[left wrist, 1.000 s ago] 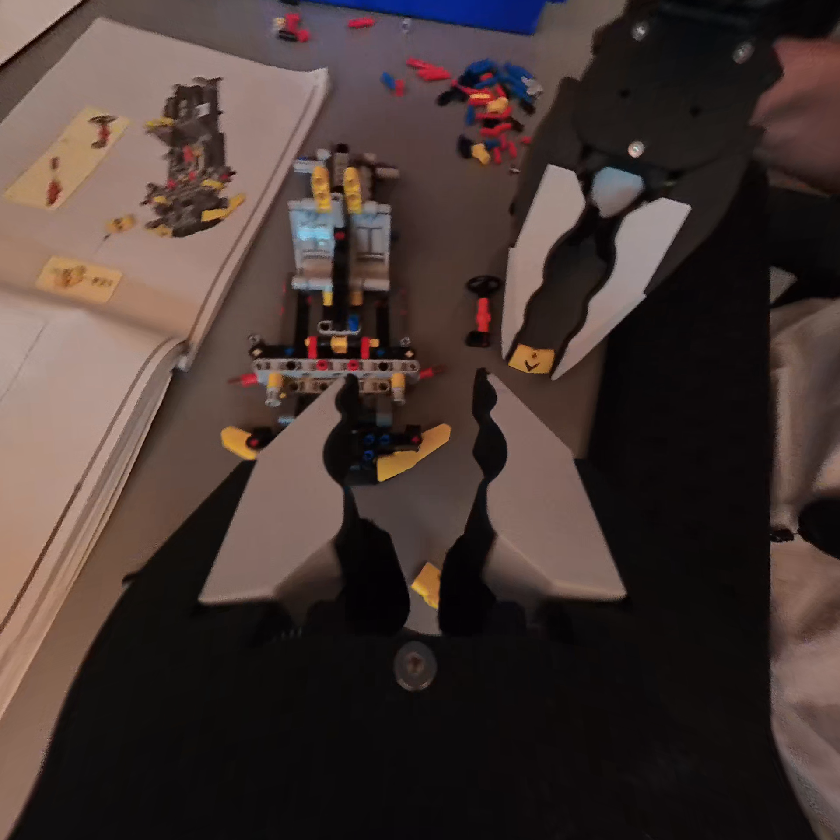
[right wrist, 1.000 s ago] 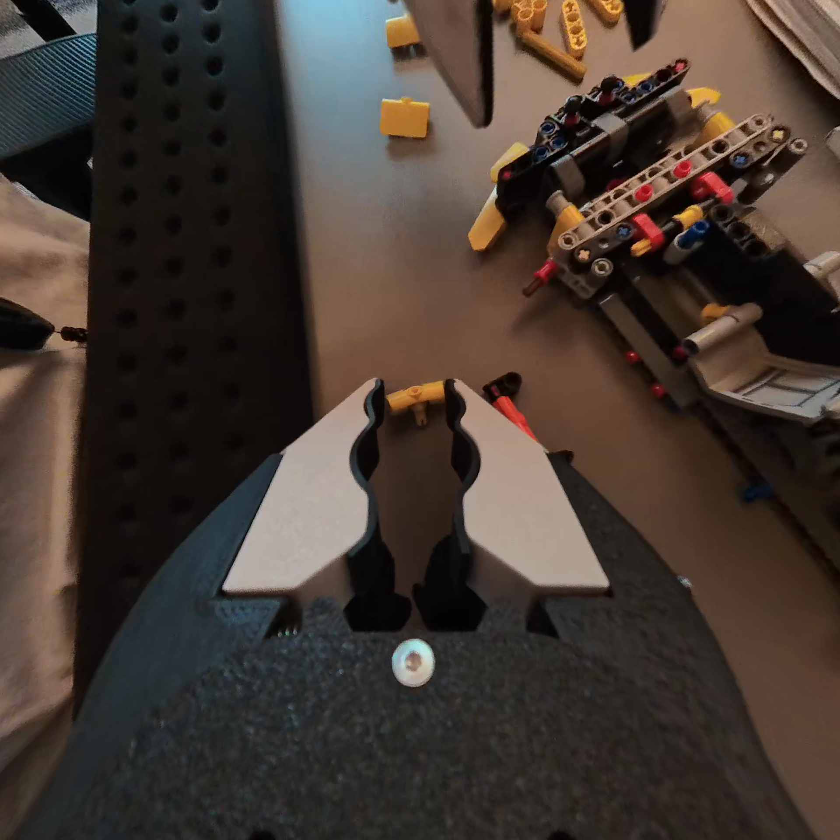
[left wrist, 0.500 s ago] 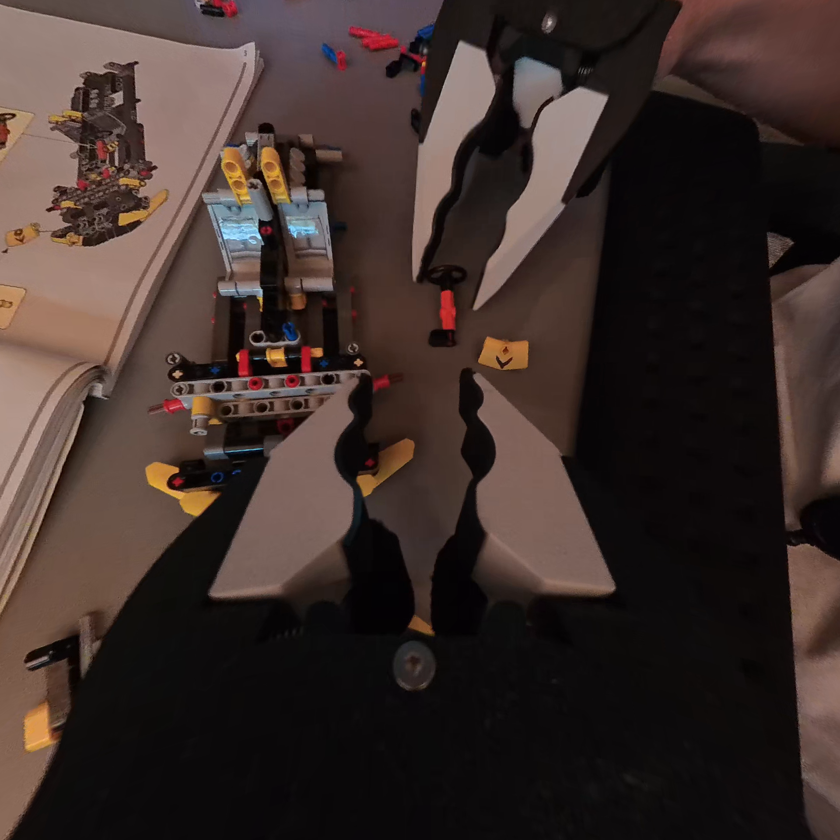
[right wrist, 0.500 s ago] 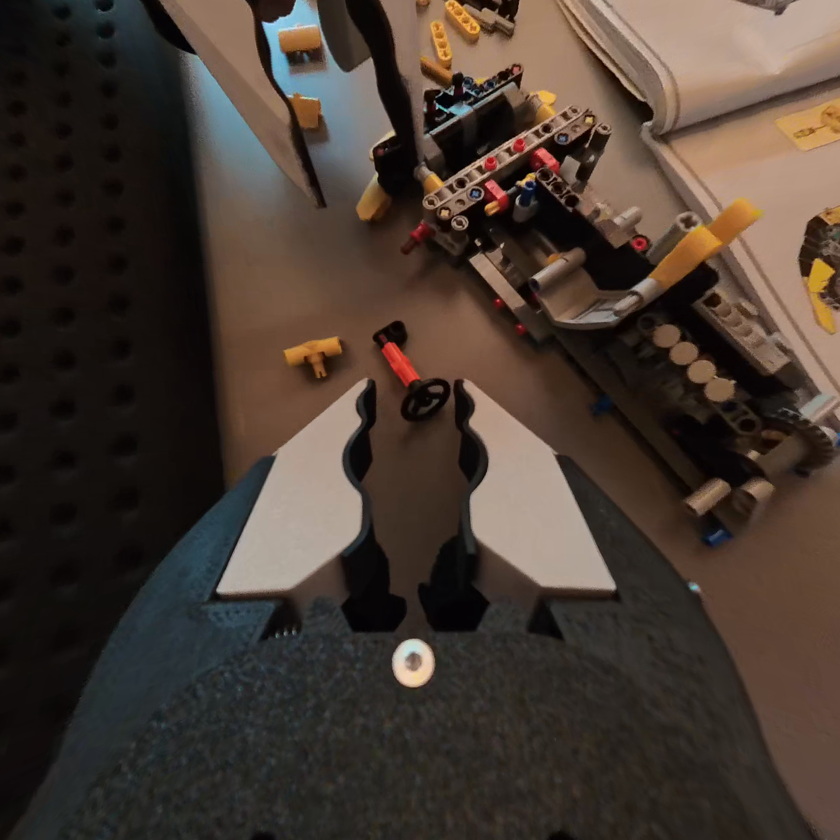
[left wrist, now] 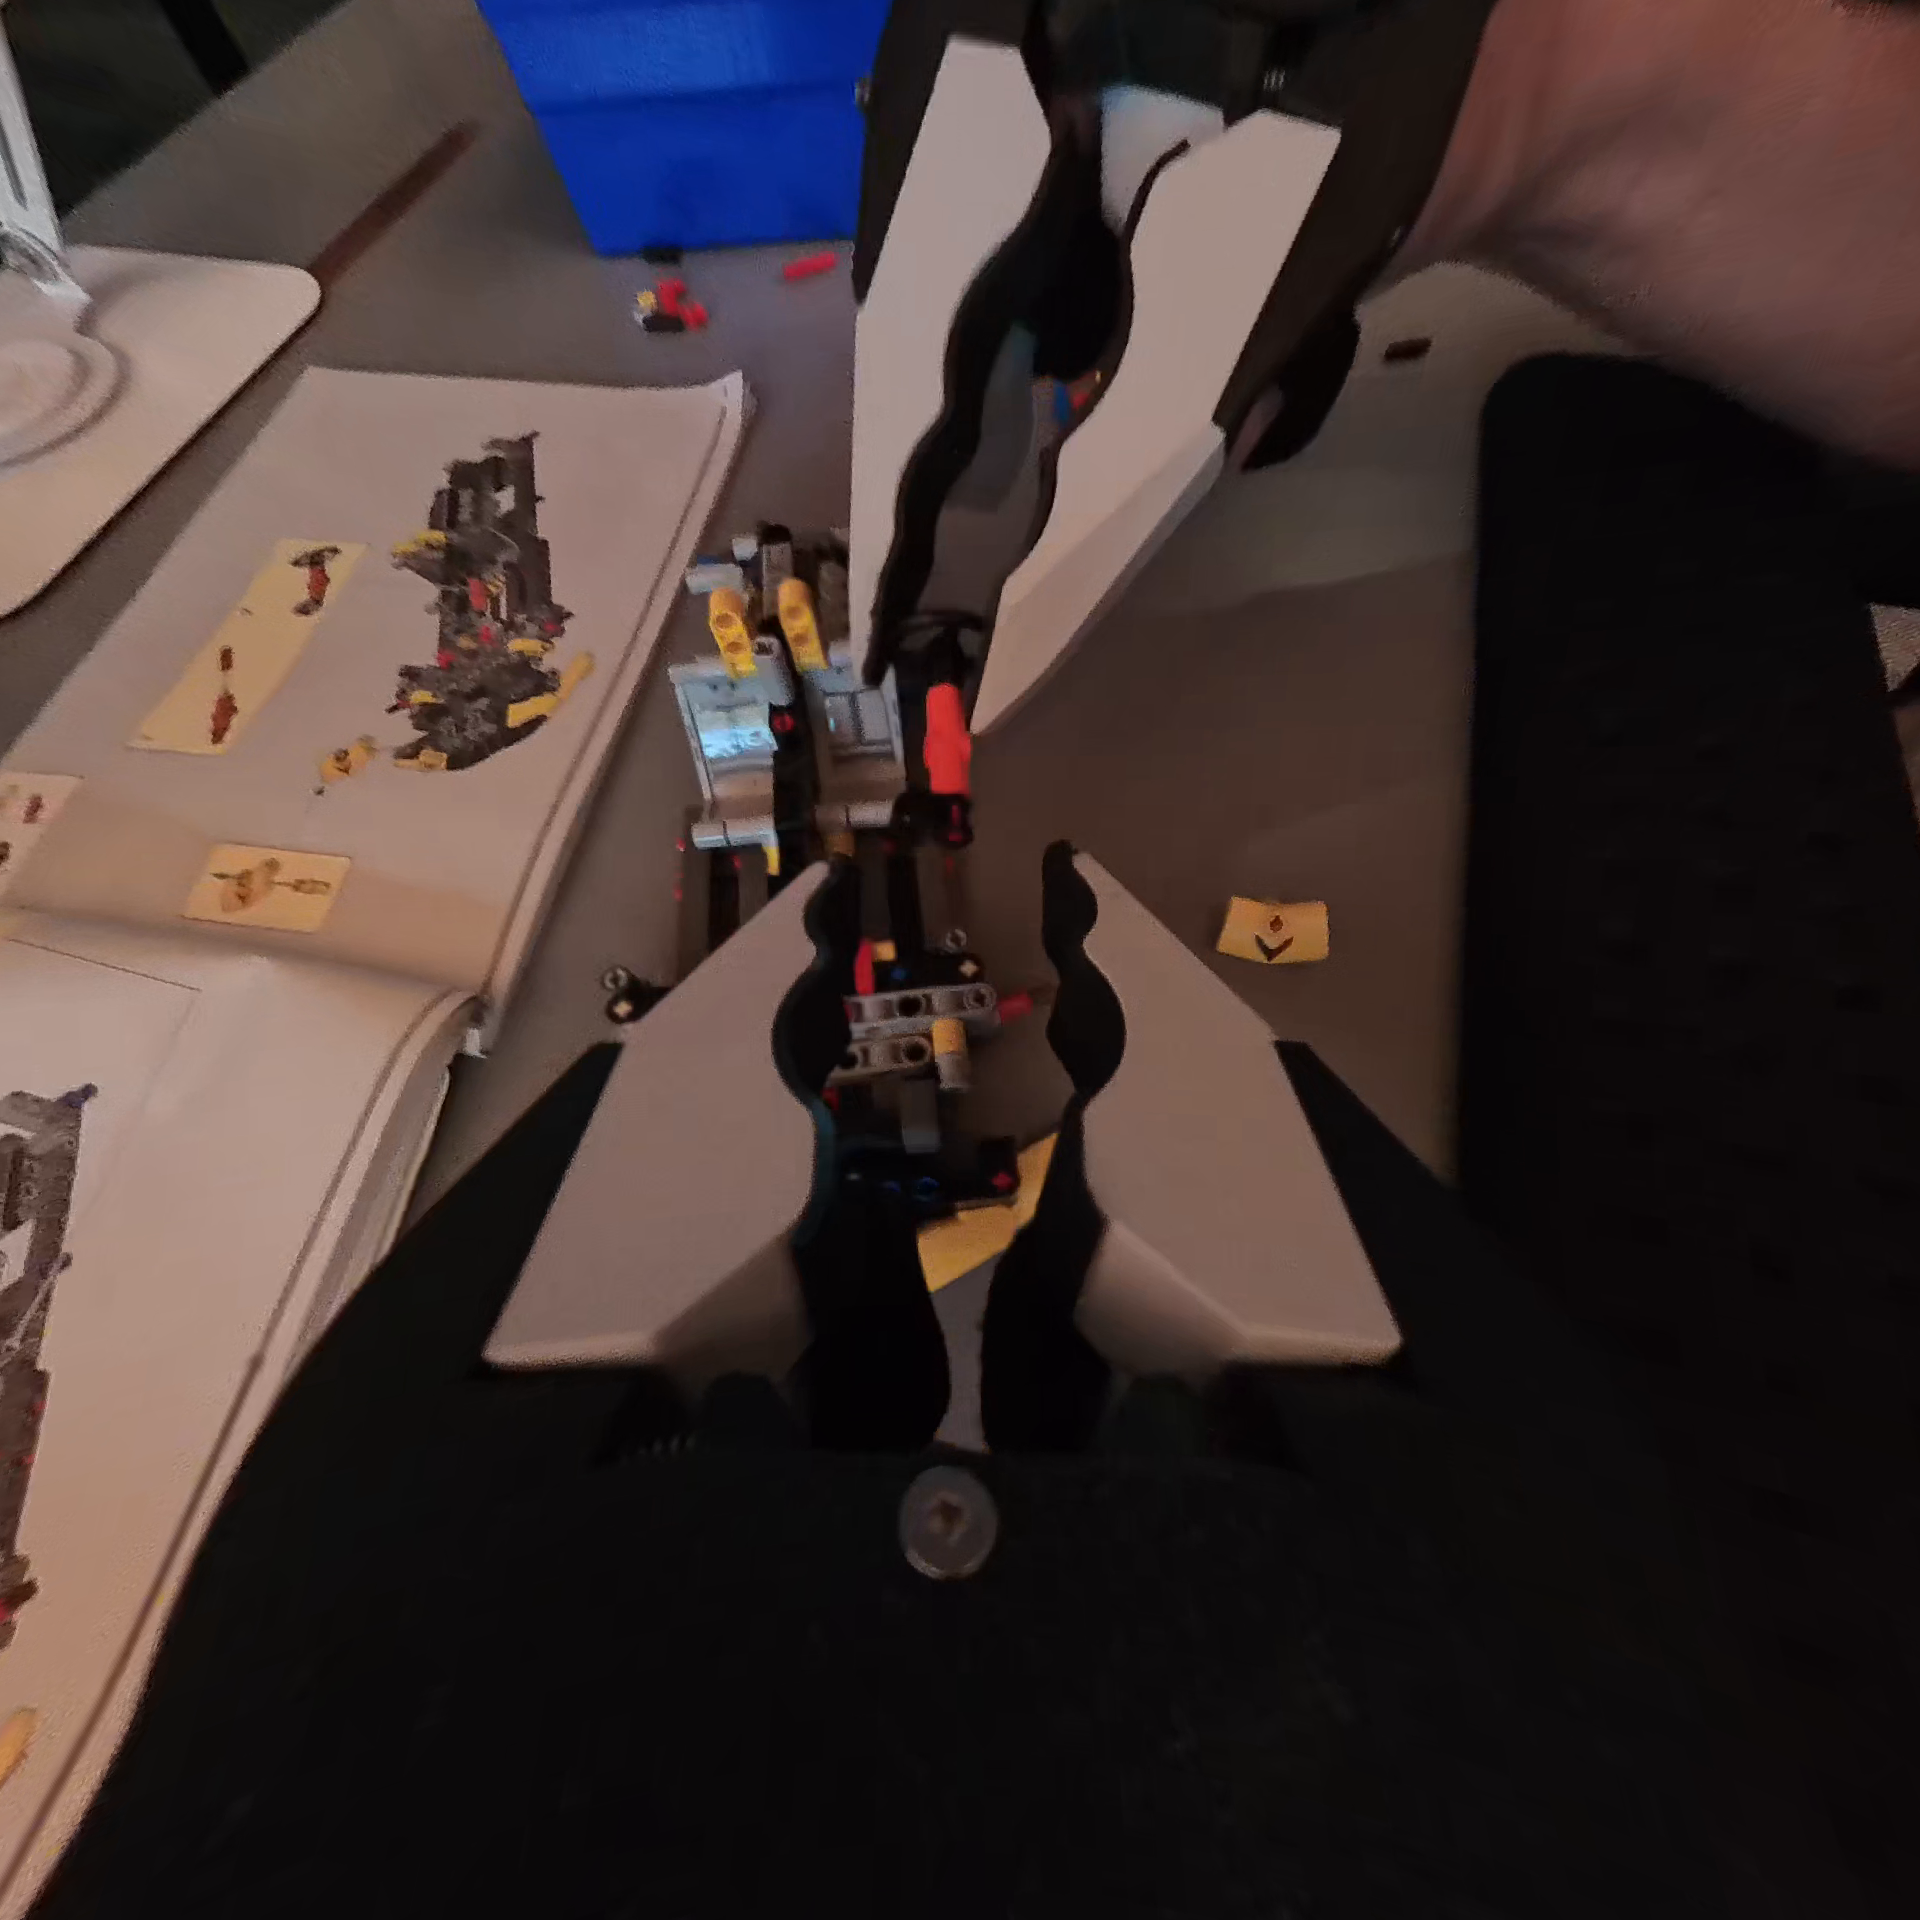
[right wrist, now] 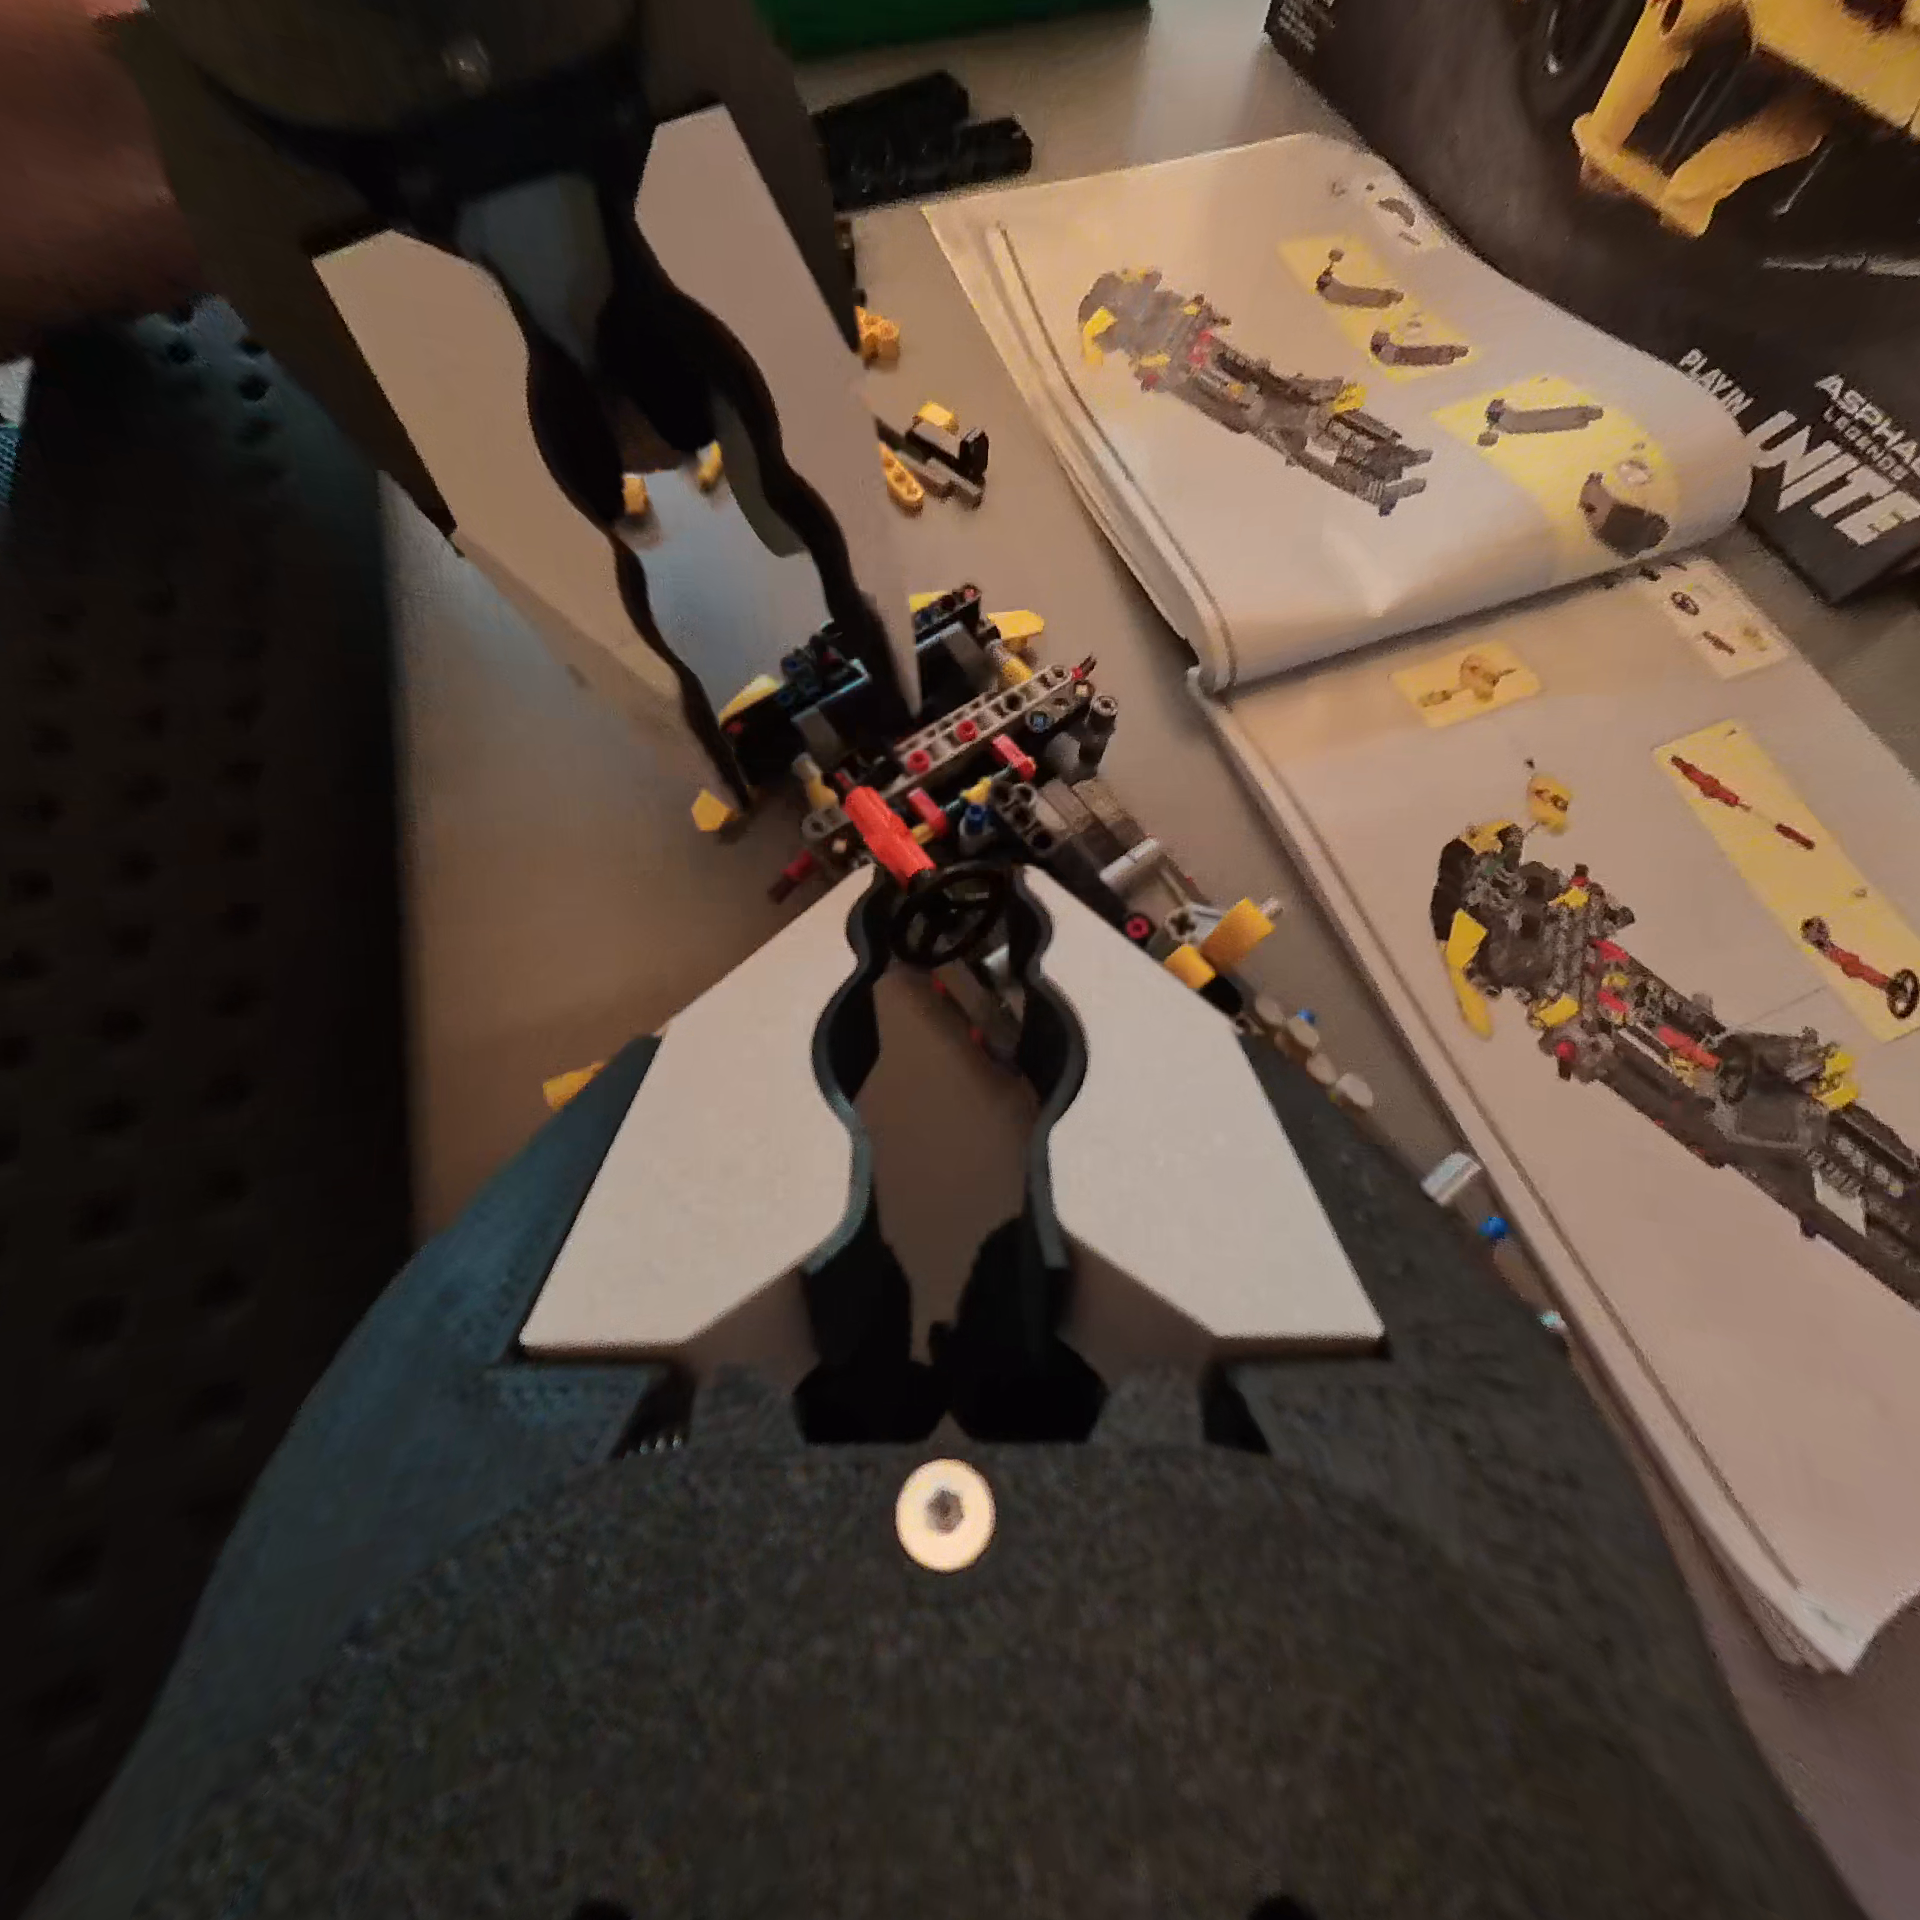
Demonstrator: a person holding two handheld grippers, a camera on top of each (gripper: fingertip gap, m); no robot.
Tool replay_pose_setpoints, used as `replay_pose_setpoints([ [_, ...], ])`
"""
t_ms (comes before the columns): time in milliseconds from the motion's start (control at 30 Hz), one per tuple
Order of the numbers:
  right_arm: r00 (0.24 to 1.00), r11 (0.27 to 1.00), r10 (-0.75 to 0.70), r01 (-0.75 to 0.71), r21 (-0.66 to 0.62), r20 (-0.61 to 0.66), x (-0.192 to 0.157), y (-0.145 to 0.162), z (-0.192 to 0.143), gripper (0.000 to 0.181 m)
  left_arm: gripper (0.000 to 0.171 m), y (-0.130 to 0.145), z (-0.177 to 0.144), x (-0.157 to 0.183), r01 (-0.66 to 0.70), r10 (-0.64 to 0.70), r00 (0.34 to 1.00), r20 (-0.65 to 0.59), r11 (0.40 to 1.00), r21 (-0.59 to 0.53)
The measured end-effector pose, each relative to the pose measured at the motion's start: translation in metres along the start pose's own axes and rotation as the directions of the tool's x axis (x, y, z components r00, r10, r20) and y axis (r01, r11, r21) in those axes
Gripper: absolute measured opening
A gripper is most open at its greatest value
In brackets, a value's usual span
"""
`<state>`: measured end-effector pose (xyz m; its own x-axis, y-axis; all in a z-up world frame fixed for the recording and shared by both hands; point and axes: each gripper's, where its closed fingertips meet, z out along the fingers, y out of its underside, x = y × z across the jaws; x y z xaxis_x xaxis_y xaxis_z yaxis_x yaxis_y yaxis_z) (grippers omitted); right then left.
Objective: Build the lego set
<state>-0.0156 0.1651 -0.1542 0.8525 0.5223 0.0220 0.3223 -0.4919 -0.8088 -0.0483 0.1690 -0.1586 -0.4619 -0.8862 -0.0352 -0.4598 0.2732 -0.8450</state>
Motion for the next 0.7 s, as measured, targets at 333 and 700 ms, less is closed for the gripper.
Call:
replay_pose_setpoints([
  [333, 0.998, 0.995, 0.069, -0.069, 0.077, 0.001, 0.001, 0.005, 0.012, 0.02, 0.027, 0.009, 0.007, -0.008, -0.047, 0.046, 0.998, 0.04, 0.999, 0.025],
  [700, 0.992, 0.996, -0.015, 0.026, 0.087, -0.129, 0.008, 0.002, 0.014, 0.021, 0.019, 0.01, 0.004, -0.023, -0.043, 0.036, 0.994, 0.105, 0.997, 0.065],
])
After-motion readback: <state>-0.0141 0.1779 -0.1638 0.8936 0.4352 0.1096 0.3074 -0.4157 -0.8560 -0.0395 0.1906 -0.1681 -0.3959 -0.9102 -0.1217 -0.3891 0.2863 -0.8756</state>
